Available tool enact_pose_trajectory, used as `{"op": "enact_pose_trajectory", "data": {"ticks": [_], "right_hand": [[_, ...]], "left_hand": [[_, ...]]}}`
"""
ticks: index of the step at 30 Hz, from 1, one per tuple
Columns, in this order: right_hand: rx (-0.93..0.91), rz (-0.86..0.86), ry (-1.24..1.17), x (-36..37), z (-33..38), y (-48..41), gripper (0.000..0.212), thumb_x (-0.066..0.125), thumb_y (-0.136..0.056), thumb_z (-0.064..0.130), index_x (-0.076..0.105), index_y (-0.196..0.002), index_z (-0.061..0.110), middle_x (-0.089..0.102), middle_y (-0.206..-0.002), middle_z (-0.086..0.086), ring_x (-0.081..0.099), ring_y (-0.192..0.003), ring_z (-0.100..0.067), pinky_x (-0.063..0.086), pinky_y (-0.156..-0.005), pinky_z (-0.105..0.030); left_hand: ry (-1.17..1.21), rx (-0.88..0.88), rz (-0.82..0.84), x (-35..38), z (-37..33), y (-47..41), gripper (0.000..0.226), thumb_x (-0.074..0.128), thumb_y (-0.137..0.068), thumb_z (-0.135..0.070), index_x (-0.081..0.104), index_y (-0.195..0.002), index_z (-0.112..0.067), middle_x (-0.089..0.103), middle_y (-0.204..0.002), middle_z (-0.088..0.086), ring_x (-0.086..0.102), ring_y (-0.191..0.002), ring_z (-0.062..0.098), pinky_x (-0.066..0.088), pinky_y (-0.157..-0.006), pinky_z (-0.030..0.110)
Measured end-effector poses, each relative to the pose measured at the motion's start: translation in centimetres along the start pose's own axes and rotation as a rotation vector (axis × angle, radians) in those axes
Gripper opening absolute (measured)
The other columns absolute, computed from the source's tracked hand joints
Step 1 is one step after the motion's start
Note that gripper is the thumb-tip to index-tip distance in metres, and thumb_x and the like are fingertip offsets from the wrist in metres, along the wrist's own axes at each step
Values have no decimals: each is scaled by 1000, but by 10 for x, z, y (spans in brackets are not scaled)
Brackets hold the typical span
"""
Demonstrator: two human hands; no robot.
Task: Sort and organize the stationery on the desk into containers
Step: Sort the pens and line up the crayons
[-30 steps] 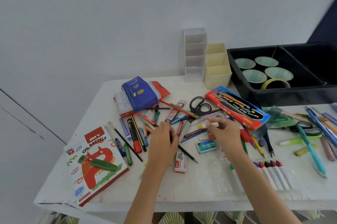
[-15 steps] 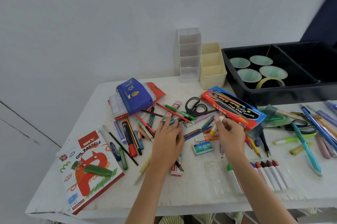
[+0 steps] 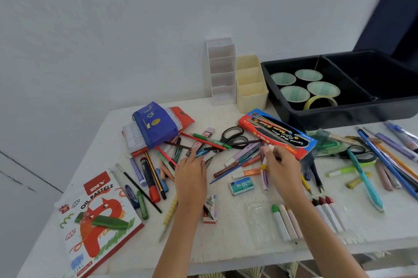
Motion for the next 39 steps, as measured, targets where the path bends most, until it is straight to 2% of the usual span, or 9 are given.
{"op": "enact_pose_trajectory", "data": {"ticks": [5, 7, 12, 17, 20, 24, 29, 35, 39], "right_hand": [[15, 92, -28, -5, 4, -11, 25, 40, -100, 30, 50, -85, 12, 58, -84, 2, 51, -72, -5, 40, -54, -12], [-2, 102, -49, -7, 5, -13, 26, 40, -100, 30, 49, -81, 14, 60, -89, 1, 53, -79, -9, 42, -65, -24], [-56, 7, -23, -28, 12, -10, 25, 40, -100, 31, 50, -81, 18, 49, -69, -1, 42, -61, -12, 34, -55, -27], [-42, -33, -32, -52, 4, -12, 29, 41, -99, 31, 59, -103, 9, 61, -91, -11, 53, -77, -23, 42, -63, -28], [-57, -30, -46, -62, 3, -12, 29, 45, -97, 34, 61, -99, 11, 64, -93, -13, 57, -79, -24, 48, -69, -36], [-82, -2, -40, -77, 2, -14, 27, 44, -98, 32, 63, -104, 14, 57, -74, -8, 48, -64, -15, 36, -56, -25], [-75, -25, -70, -106, -7, -19, 27, 43, -98, 30, 62, -116, 20, 63, -99, 4, 55, -89, -12, 42, -72, -25], [-76, 33, -99, -120, -20, -27, 20, 46, -98, 29, 63, -93, 20, 59, -80, 12, 55, -78, -8, 43, -69, -25], [-77, 117, -116, -115, -20, -29, 23, 47, -97, 30, 66, -104, 20, 63, -89, 11, 58, -89, -6, 45, -75, -23]], "left_hand": [[-26, -22, -41, -2, 0, 2, 21, 53, -94, -16, 69, -106, -12, 65, -117, 8, 57, -103, 25, 39, -89, 36], [15, -29, -62, -5, -5, 3, 22, 54, -93, -14, 69, -107, -10, 65, -118, 9, 56, -107, 26, 40, -93, 37], [109, 25, -95, -7, -26, 13, 20, 59, -88, -9, 71, -104, -7, 68, -108, 10, 60, -104, 27, 44, -90, 40], [173, 18, -85, -3, -46, 26, 21, 60, -88, -12, 70, -106, -9, 67, -111, 6, 58, -108, 23, 43, -95, 38], [204, 53, -58, 3, -63, 31, 20, 61, -88, -12, 71, -104, -9, 68, -110, 7, 59, -105, 24, 45, -94, 39], [260, 96, -61, 6, -84, 38, 19, 62, -86, -9, 71, -103, -9, 69, -103, 6, 61, -98, 23, 47, -87, 36], [311, 99, -26, 12, -112, 48, 21, 60, -89, -14, 69, -108, -13, 68, -107, 1, 57, -101, 18, 41, -90, 30], [320, 77, 14, 27, -138, 58, 23, 56, -90, -14, 68, -110, -13, 66, -111, 1, 55, -106, 17, 44, -94, 34], [293, 91, 30, 30, -159, 62, 23, 54, -93, -17, 67, -112, -15, 65, -113, -2, 53, -110, 12, 30, -93, 19]]}}
Point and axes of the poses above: each hand's wrist, its own y-axis away from the middle knuckle, its own x-axis out of the palm, z = x × y, the point moved 10 cm from there along -y, towards the middle knuckle
